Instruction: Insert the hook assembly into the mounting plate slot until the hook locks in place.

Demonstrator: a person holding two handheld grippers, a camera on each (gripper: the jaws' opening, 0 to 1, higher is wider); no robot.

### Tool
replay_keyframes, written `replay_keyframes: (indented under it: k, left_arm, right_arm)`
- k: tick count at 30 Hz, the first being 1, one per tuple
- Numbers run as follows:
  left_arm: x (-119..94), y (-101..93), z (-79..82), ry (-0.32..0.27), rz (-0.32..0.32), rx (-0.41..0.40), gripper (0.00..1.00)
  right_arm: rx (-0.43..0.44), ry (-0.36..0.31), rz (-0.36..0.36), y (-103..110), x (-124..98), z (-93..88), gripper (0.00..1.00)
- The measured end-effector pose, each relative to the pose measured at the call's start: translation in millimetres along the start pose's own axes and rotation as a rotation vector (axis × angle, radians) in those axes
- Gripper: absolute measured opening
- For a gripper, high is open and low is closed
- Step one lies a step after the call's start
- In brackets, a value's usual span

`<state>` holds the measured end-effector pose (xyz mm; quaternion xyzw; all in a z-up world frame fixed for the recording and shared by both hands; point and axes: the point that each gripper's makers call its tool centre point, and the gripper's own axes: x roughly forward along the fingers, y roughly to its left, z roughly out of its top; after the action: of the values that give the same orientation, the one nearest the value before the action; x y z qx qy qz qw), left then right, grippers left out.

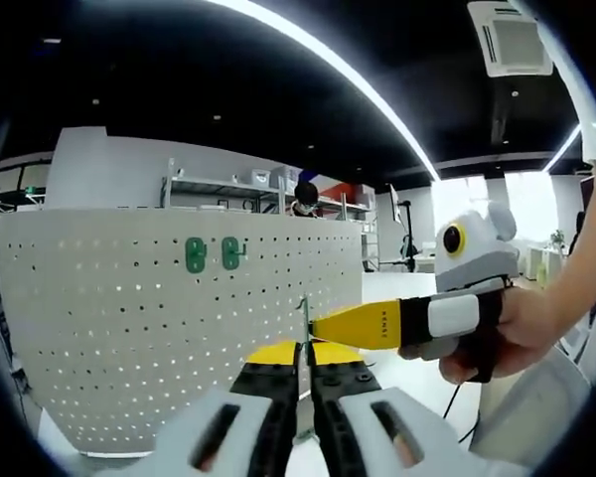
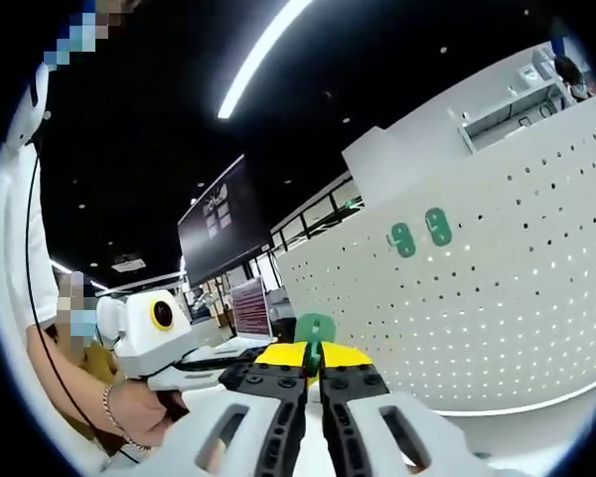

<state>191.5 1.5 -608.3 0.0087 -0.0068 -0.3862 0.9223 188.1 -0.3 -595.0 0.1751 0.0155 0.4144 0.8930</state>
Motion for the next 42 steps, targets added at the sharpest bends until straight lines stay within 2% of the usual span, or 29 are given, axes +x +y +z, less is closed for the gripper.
replay_keyframes:
  k: [8, 10, 17, 20, 27, 32, 37, 38, 40, 42]
  left_arm:
    - [0, 0.8, -3.4, 0.022, 0.003, 0.006, 0.07]
    - [1, 3.9, -5.3, 0.035, 0.013, -0.001, 0.16]
    - [0, 6.9, -11.0, 0.057, 0.017, -0.011, 0.36]
    - [1, 8.2, -15.6, 0.072, 0.026, -0.029, 0.48]
    - [4, 5.3, -28.8, 0.117, 0.004, -0.071, 0.65]
    - [5, 3.1, -31.0, 0.128, -0.003, -0.077, 0.69]
    - [5, 0.6, -33.1, 0.137, -0.012, -0.076, 0.68]
    - [5, 0.4, -33.0, 0.137, -0.012, -0.076, 0.68]
    - [5, -0.1, -33.4, 0.138, -0.016, -0.081, 0.67]
    - [5, -0.8, -34.6, 0.143, -0.020, -0.084, 0.65]
  right_arm:
    - [-0.005, 0.018, 0.005, 1, 1, -2.5, 0.00]
    - [-0.006, 0.017, 0.007, 1, 1, -2.4, 0.00]
    - [-0.002, 0.024, 0.008, 0, 1, -4.0, 0.00]
    - [0.005, 0.024, 0.007, 0, 1, -4.2, 0.00]
    - [0.011, 0.027, 0.002, -1, 1, -4.7, 0.01]
    - [0.009, 0.031, 0.000, -2, 1, -4.8, 0.01]
    - [-0.009, 0.035, -0.001, -2, 1, -4.2, 0.01]
    - [-0.027, 0.039, -0.003, -2, 1, -4.2, 0.01]
    - [-0.140, 0.074, -0.053, -8, 0, -4.7, 0.01]
    - [-0.171, 0.070, -0.049, -3, 2, -1.9, 0.01]
